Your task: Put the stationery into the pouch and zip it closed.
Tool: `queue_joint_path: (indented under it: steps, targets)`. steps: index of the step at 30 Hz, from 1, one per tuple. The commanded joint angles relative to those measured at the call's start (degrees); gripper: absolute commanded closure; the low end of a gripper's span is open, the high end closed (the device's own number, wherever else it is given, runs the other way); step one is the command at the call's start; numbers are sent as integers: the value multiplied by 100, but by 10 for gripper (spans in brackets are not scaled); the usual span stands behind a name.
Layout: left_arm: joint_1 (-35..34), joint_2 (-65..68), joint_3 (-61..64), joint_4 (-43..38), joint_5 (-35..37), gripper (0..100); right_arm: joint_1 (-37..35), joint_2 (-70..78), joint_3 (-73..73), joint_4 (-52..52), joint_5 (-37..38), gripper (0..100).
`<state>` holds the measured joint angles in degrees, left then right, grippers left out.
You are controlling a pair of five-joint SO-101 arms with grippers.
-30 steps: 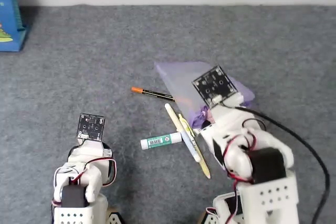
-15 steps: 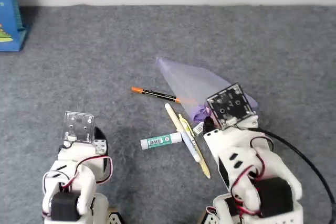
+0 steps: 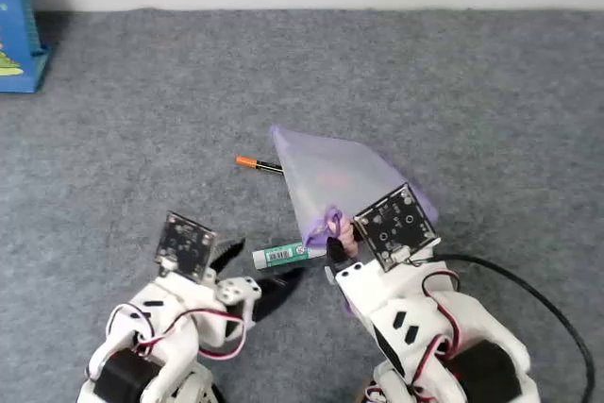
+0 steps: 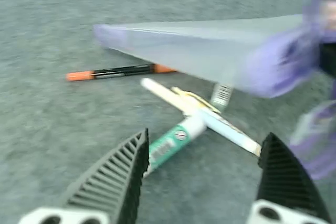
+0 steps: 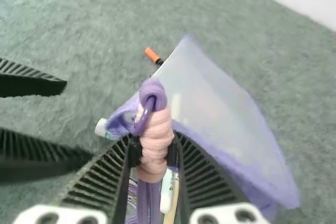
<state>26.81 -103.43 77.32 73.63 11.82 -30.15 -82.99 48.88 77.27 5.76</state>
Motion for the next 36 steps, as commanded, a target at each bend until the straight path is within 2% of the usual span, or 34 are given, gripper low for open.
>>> queue_joint_path:
  steps: [1,7,16,25,31,36]
  targets:
    - [325,-79,-479,-132,158,673,-31,-207,9,-4,-44,991]
    - [369,-70,-813,-519,404,673,-31,-295,18,163,167,991]
    - [369,-62,-796,-536,413,673,-48,-303,9,479,193,991]
    - [378,-62,-13,-1046,404,674,-57,-303,-35,567,193,991]
    - [835,-62,127,-993,413,674,-57,-303,-35,576,193,991]
    - [378,-62,171,-1248,387,739,-57,-541,-35,804,229,991]
